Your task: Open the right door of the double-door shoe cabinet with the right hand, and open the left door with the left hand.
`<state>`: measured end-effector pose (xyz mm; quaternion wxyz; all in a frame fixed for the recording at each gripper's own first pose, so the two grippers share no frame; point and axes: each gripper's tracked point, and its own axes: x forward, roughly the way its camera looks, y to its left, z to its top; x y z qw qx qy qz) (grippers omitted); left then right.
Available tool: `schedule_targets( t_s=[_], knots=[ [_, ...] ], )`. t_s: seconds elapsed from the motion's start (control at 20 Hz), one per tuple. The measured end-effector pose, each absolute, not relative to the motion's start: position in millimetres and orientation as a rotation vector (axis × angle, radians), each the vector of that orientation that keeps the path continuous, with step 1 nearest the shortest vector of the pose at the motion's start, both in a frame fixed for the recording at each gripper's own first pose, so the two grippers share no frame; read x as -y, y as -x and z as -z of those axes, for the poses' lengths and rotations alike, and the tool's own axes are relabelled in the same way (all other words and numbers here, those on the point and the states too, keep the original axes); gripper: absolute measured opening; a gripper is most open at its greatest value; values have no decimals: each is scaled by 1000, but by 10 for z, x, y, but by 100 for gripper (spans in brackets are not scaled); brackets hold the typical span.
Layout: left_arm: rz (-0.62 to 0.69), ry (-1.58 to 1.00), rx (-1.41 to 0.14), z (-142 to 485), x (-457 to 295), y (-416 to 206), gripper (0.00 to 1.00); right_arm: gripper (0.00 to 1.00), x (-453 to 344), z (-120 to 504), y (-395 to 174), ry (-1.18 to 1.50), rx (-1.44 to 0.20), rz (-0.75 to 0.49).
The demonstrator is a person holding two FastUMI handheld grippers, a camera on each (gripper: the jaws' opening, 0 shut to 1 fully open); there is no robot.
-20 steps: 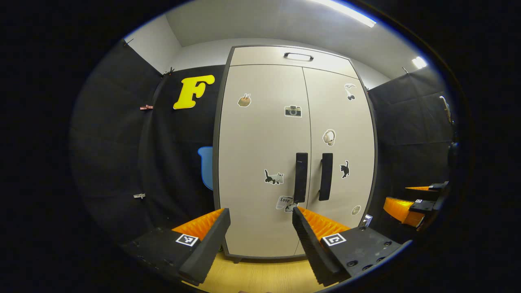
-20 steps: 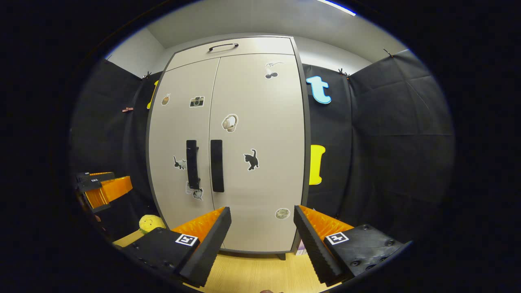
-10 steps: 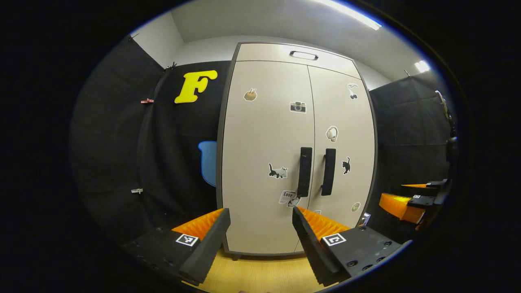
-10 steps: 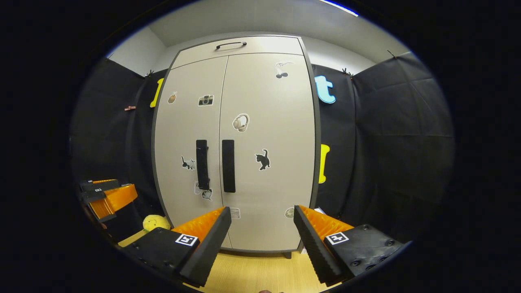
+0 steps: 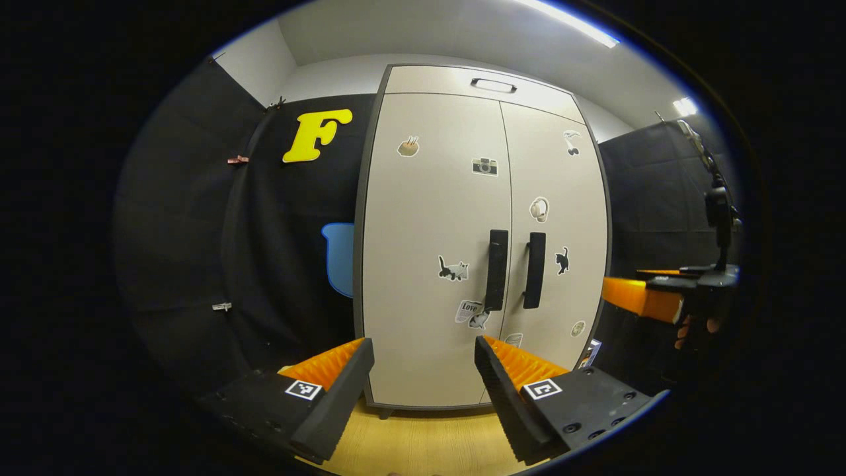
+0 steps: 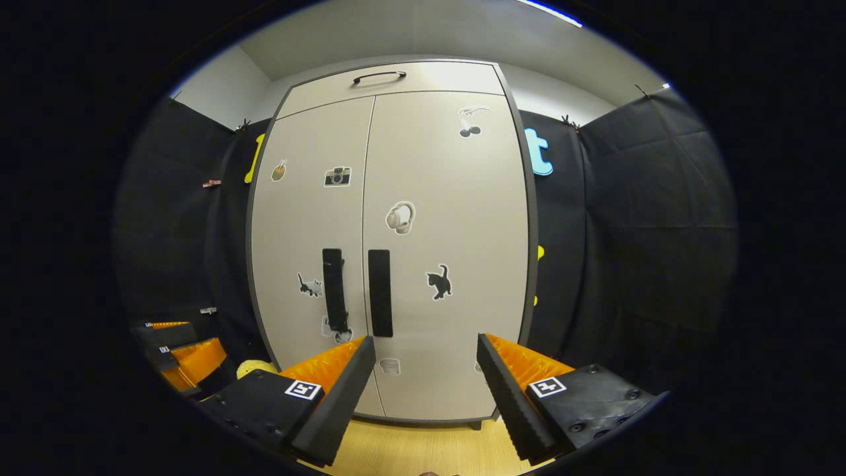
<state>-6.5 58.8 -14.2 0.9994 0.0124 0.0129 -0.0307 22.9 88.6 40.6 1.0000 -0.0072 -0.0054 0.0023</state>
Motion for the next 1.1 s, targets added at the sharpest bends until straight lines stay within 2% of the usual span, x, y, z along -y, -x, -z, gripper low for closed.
schedule_targets(
  t_s=[0.35, 0.5, 0.9, 1.1],
  knots=[
    [23, -9, -51, 270, -782, 137, 95, 98, -1228, -640, -768, 20, 23, -49],
    [-1, 3, -64, 321, -899, 174, 95, 98, -1261, -662, -1057, 35, 20, -32],
    [-40, -5, -81, 424, -1079, 291, 95, 98, -1406, -460, -1610, 53, -25, -20],
    [-68, -7, -79, 413, -1181, 323, 95, 94, -1465, -381, -1730, 65, -57, -14]
  ],
)
